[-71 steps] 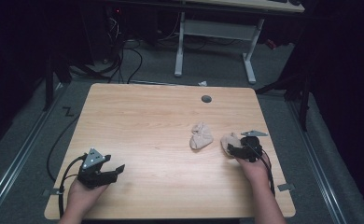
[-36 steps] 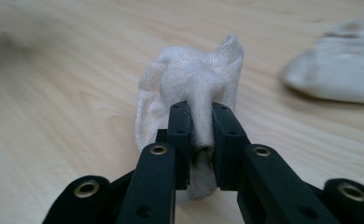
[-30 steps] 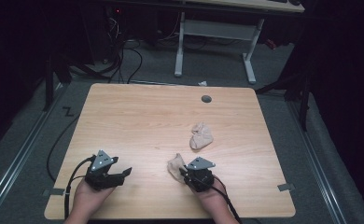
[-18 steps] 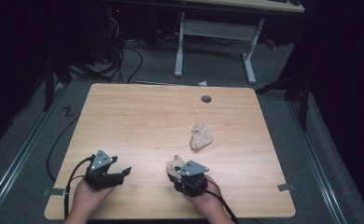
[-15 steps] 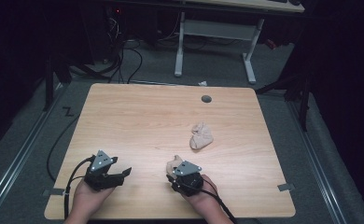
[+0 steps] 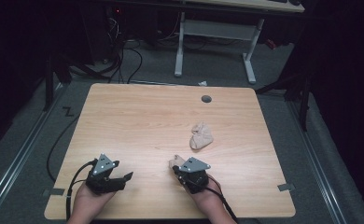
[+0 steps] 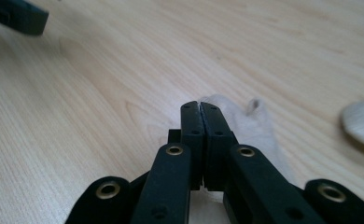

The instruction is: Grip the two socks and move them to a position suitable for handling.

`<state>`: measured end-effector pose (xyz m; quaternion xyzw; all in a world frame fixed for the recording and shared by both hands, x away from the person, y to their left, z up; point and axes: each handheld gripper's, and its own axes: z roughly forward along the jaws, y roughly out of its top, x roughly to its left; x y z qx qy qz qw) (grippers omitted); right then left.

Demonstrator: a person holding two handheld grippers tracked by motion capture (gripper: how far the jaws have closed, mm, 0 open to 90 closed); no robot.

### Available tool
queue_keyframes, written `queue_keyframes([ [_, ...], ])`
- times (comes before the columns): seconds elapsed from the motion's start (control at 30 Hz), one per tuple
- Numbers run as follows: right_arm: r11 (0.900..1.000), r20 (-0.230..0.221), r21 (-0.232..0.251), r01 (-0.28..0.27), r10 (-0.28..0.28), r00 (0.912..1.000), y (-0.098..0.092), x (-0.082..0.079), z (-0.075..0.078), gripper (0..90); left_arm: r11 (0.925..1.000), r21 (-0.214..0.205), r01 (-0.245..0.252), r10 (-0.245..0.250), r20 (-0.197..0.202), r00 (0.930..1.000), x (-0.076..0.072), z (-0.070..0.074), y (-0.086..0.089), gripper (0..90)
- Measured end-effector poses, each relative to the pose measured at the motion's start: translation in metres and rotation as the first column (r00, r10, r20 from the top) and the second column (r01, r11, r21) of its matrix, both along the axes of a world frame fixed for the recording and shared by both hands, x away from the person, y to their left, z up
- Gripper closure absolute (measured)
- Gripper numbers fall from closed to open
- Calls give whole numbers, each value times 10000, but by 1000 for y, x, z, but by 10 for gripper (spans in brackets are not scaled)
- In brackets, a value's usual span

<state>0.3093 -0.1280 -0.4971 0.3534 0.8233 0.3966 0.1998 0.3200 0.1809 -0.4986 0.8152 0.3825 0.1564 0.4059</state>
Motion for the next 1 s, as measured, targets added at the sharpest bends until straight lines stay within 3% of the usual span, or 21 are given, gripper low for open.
queue_keyframes([
  [0.1, 9995, 283, 235, 216, -223, 9994, -7, -1, 6, 893, 9993, -219, 302, -308, -259, 9992, -1, -1, -10, 313],
  [0.2, 9972, 279, 629, 401, -419, 9987, -16, 0, 9, 892, 9968, -294, 746, -757, -384, 9964, -3, -2, -31, 348],
  [0.4, 9922, 290, 1037, 696, -730, 9969, -31, 4, 10, 892, 9892, -127, 1459, -1462, -342, 9887, -4, -6, -86, 536],
  [0.47, 9902, 318, 1160, 784, -826, 9961, -36, 6, 11, 892, 9850, -446, 1666, -1684, -384, 9850, -1, -7, -105, 610],
  [0.6, 9851, 226, 1362, 1050, -1090, 9938, -46, 10, 10, 892, 9765, -780, 2007, -2047, -473, 9777, 7, -10, -143, 677],
  [0.73, 9806, 156, 1461, 1304, -1341, 9908, -54, 15, 9, 892, 9719, -34, 2354, -2349, -801, 9687, 12, -20, -174, 705],
  [0.8, 9801, 144, 1391, 1419, -1452, 9893, -57, 15, 8, 892, 9704, 459, 2370, -2319, -958, 9680, 15, -25, -179, 716],
  [0.9, 9781, 243, 1301, 1626, -1671, 9856, -62, 15, 7, 892, 9702, 513, 2366, -2319, -847, 9691, 14, -26, -172, 732],
  [1.0, 9781, 254, 1060, 1793, -1830, 9828, -66, 15, 4, 892, 9705, 708, 2307, -2253, -757, 9713, 10, -26, -154, 733],
])
